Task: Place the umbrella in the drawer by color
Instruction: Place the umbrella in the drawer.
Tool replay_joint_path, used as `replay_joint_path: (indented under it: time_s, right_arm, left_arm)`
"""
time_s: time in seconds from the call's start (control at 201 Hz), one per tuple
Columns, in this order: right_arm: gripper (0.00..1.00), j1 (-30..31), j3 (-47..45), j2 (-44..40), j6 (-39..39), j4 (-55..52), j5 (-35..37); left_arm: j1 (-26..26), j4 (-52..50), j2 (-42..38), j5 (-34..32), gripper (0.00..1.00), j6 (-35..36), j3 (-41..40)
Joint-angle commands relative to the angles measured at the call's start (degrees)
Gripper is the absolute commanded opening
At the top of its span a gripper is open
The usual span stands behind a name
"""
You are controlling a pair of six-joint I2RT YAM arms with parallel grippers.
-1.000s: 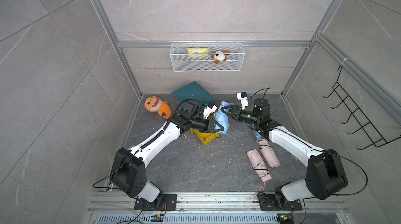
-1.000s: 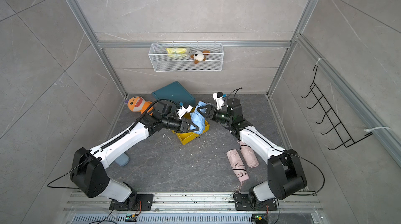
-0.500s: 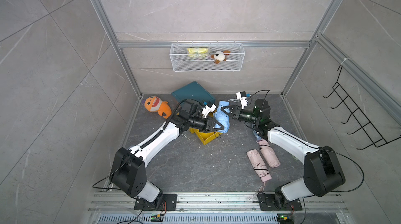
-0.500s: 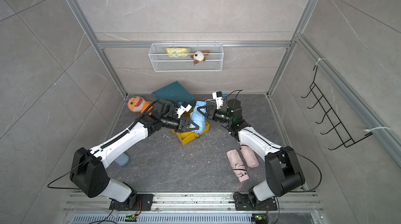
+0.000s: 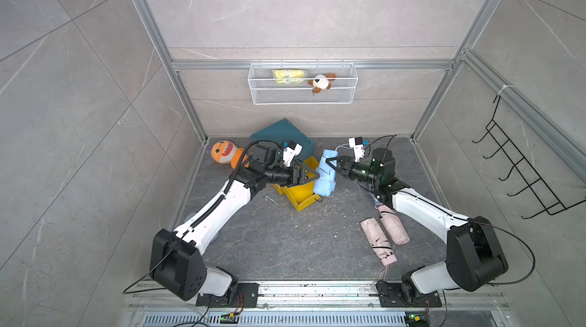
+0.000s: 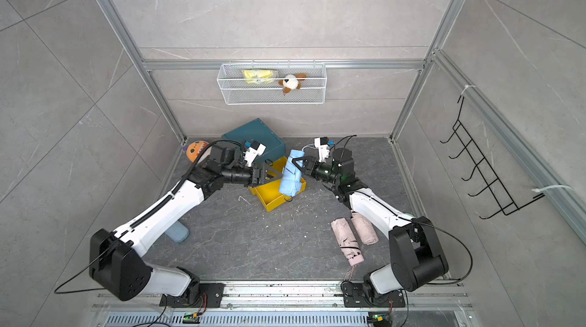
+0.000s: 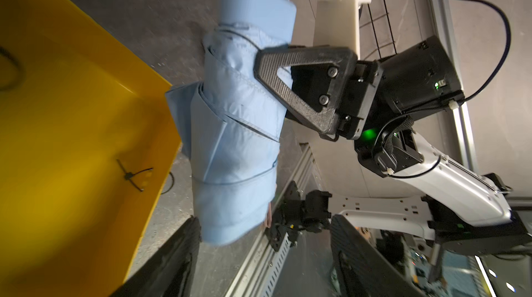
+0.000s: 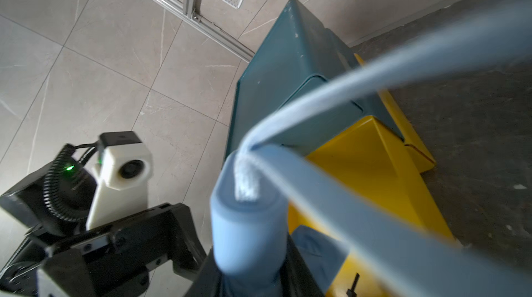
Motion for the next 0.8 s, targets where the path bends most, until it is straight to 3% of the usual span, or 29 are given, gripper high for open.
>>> replay_joint_path:
  time_s: [0.0,0.1,0.204,0.791]
  right_arm:
    - [0.29,2.0,0.5,-2.4,-0.4,-2.3,5.7]
    - [0.29,5.2,1.5,-2.4,-1.8,-4.9,11.2]
    - [0.27,7.7,2.9,-1.0,-1.9,-5.6,15.8]
    - [0.24,15.3,4.1,6.4,2.2,1.1,34.5]
  left_arm:
    - [0.3,-6.3,-5.7,-12.2,0.77,3.7,2.3]
    - [0.3,-8.7,-9.0,-18.4,0.78,4.5,1.5]
    - [0.3,-7.7,-11.9,-20.7,0.79,4.2,-1.0]
    - [0.3,-4.2,-19.7,-22.2,0.79,1.8,-13.6]
